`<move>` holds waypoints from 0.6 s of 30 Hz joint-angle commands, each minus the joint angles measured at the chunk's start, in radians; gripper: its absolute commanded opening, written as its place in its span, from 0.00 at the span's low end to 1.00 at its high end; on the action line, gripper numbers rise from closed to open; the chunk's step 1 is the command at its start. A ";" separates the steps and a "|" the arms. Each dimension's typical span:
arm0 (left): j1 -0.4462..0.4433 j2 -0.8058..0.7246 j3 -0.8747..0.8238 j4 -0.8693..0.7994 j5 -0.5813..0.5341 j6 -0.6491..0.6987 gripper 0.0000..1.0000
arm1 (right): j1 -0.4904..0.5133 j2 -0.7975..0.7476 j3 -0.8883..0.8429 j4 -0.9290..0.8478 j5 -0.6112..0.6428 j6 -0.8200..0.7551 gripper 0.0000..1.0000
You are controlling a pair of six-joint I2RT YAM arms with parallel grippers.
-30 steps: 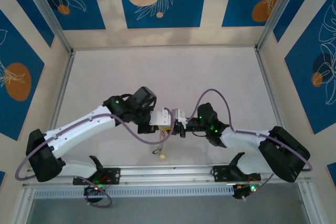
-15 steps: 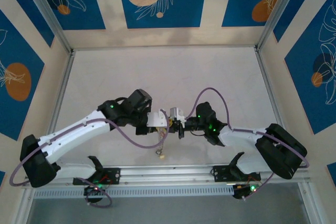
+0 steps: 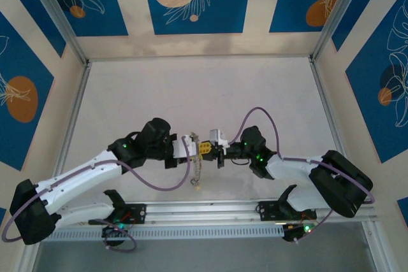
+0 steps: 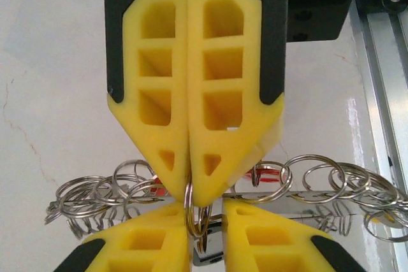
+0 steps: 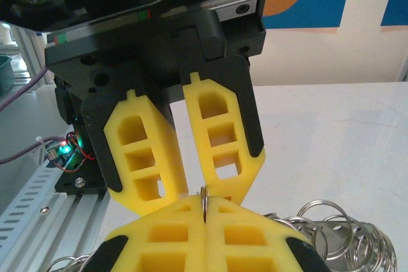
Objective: Put the keys on the keyring
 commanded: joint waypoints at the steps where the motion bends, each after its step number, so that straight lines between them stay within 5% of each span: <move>1: 0.012 -0.046 -0.066 0.067 0.025 -0.025 0.18 | -0.006 -0.017 -0.002 0.124 0.000 0.022 0.00; 11: 0.021 -0.156 -0.199 0.257 0.027 -0.097 0.04 | -0.001 -0.007 0.000 0.106 -0.018 0.009 0.00; 18: 0.020 -0.156 -0.170 0.231 0.043 -0.069 0.07 | 0.006 0.013 -0.010 0.107 -0.015 0.008 0.00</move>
